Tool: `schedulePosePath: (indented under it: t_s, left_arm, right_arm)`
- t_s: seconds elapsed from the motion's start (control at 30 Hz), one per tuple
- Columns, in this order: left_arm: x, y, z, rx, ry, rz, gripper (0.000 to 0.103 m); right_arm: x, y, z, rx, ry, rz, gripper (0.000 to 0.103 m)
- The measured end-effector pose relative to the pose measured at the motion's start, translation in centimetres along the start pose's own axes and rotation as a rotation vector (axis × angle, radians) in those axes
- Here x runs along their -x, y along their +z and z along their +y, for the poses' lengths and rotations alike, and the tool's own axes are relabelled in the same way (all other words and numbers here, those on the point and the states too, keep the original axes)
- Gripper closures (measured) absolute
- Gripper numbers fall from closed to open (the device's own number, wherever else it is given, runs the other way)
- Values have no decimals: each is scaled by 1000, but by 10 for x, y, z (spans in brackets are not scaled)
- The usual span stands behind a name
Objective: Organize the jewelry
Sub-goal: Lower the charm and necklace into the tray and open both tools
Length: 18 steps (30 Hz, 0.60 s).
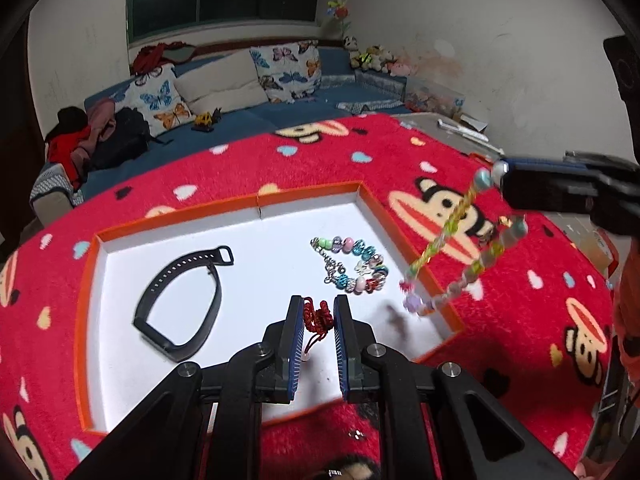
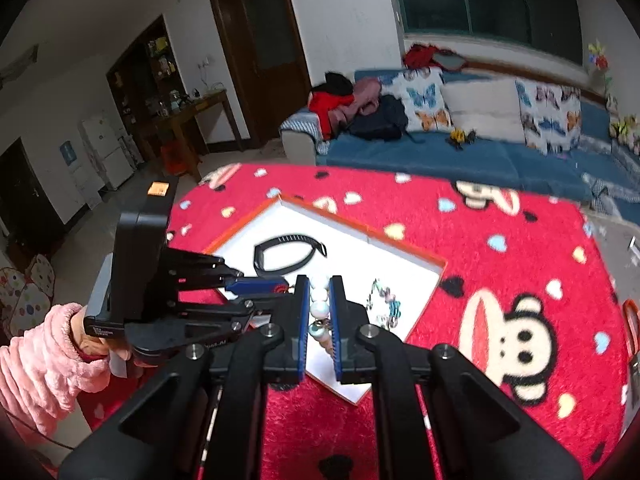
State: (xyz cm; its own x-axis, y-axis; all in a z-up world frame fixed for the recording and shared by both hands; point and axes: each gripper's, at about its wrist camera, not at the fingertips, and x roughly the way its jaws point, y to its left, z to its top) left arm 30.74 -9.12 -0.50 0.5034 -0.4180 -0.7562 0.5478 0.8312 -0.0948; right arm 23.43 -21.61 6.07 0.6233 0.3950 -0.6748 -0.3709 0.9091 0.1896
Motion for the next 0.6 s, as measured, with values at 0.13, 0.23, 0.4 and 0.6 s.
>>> schedulePosePath:
  t_s: [0.13,0.23,0.4,0.6]
  left_arm:
    - [-22,-1,6,9,-2,34,88]
    - [-36,-3,8,12,-2,60,88]
    - [-49,-9,12,9,12,78,87]
    - [-57,-13,16,12,20,100,85]
  right_arm:
    - [-22,-10,-11,-27,-13,58,93]
    - [-38,-20,-17,-34,-33,98,93]
    - [-61,-34,-22,-32,-65,159,93]
    - [-78,-43,-20,-11,-87,202,91]
